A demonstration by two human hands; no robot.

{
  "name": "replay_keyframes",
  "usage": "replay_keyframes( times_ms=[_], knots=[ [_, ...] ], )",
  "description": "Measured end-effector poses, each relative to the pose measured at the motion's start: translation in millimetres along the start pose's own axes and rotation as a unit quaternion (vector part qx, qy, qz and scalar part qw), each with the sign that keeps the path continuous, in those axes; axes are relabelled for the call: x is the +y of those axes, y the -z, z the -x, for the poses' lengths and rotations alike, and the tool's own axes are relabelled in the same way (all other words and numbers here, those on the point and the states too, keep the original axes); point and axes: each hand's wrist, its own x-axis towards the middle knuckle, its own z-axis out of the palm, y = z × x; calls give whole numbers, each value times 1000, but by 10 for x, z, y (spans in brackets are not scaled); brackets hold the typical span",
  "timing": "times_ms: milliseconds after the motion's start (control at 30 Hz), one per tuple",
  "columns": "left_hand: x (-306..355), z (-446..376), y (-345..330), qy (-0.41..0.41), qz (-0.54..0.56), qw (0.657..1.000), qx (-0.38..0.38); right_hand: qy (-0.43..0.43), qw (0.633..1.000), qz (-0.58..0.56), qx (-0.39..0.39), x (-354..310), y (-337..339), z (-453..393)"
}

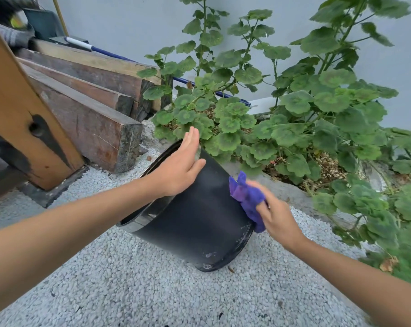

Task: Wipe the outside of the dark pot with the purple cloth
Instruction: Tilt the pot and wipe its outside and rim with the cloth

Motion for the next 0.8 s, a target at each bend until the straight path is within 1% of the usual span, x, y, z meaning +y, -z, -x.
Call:
replay_keyframes(
  times_ms=[67,133,200,233,333,467,533,600,667,733,767,800],
  knots=[
    [-1,27,1,-12,-12,1000,3,-83,987,-99,96,-170,52,-145],
    [-31,82,20,-18,-16,1000,-3,-105,965,-167,171,-328,132,-304],
    [-45,198,50,-40,-22,999,-6,-105,952,-199,205,-516,206,-445],
    [-53,268,61,-53,-23,998,-7,-102,951,-201,209,-590,218,-508],
    [-64,499,92,-94,-31,995,-3,-66,967,-176,174,-771,152,-643],
    [10,804,104,-129,-30,991,6,-27,988,-139,66,-902,-200,-641],
    [66,894,91,-125,1,992,16,0,995,-99,6,-955,-352,-550],
    [105,898,58,-79,62,993,55,20,998,-58,-21,-982,-430,-491],
    [155,788,45,35,96,991,90,15,998,-51,-22,-976,-432,-488],
    [223,582,72,150,68,984,72,9,999,-48,-21,-979,-424,-484],
    [263,470,82,185,48,980,60,8,999,-48,-20,-984,-422,-469],
    [306,365,91,201,25,977,64,7,999,-49,-19,-989,-418,-454]
  ],
)
